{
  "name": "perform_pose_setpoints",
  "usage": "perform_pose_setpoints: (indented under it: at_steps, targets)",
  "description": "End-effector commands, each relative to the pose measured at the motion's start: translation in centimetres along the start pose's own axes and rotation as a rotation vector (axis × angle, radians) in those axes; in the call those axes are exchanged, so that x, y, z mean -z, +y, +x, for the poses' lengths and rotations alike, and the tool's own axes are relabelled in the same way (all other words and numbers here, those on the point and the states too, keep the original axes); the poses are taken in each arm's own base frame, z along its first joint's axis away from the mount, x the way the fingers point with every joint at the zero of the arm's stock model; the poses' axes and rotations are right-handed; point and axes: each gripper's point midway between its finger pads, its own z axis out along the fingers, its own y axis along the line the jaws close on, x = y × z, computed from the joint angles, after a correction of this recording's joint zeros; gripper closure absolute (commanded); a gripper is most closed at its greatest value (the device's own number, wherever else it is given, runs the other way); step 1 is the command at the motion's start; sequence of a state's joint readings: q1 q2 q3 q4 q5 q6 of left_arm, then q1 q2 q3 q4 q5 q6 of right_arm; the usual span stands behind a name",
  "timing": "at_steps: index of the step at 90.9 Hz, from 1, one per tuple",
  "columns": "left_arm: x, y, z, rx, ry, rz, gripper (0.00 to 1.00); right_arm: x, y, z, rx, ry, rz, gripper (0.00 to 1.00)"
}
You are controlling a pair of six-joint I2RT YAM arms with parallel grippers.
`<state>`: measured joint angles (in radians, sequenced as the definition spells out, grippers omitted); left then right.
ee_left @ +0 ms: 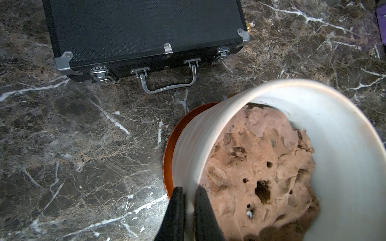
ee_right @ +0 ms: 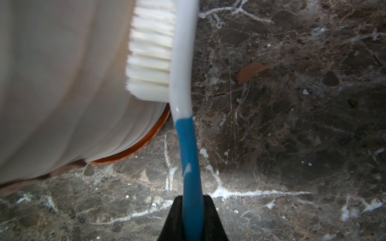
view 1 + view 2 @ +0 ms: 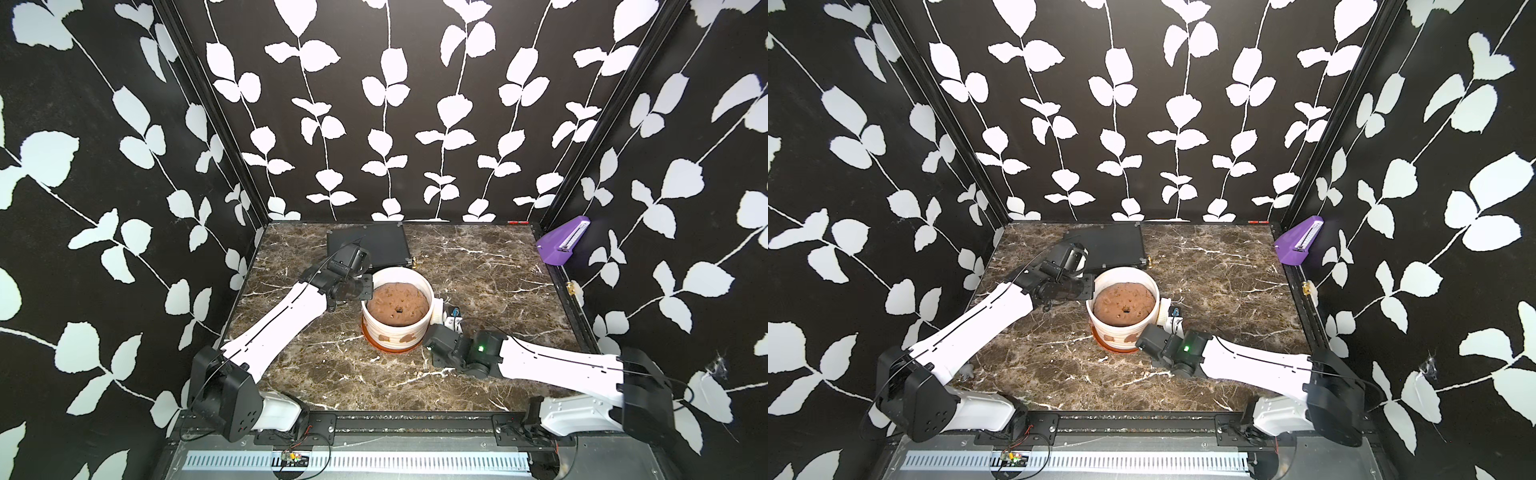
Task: Scrub the dried mud off the ceramic pot
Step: Brush off the soil from the pot.
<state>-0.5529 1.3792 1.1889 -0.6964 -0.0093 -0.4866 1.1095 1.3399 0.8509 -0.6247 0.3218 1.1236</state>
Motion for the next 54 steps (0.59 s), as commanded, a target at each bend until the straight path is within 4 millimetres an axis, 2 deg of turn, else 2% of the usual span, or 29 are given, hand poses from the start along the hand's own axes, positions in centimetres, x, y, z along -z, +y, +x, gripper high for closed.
perform_pose_setpoints:
  at_steps: [1,11,15,19,39,54]
  targets:
    - [-1.7,-0.5,4.2,0.070,0.166,0.039,1.00,-0.4,-1.2,-1.1,0.055,0.011,0.091,1.00]
    - [-1.8,-0.5,4.2,0.068,0.167,0.038,1.00,-0.3,-6.4,-2.9,0.060,-0.013,0.275,1.00]
    - [-1.8,-0.5,4.2,0.068,0.168,0.037,1.00,-0.2,-7.4,-3.2,0.061,-0.017,0.283,1.00]
    - [-1.7,-0.5,4.2,0.066,0.166,0.037,1.00,0.1,-7.7,-3.5,0.073,-0.029,0.257,1.00]
    - [-1.4,-0.2,4.0,0.047,0.148,0.027,1.00,2.7,-6.6,-2.9,0.123,-0.029,0.067,1.00]
    - [-1.4,-0.2,3.9,0.051,0.147,0.029,1.00,3.7,-1.0,-1.4,0.041,0.006,-0.247,1.00]
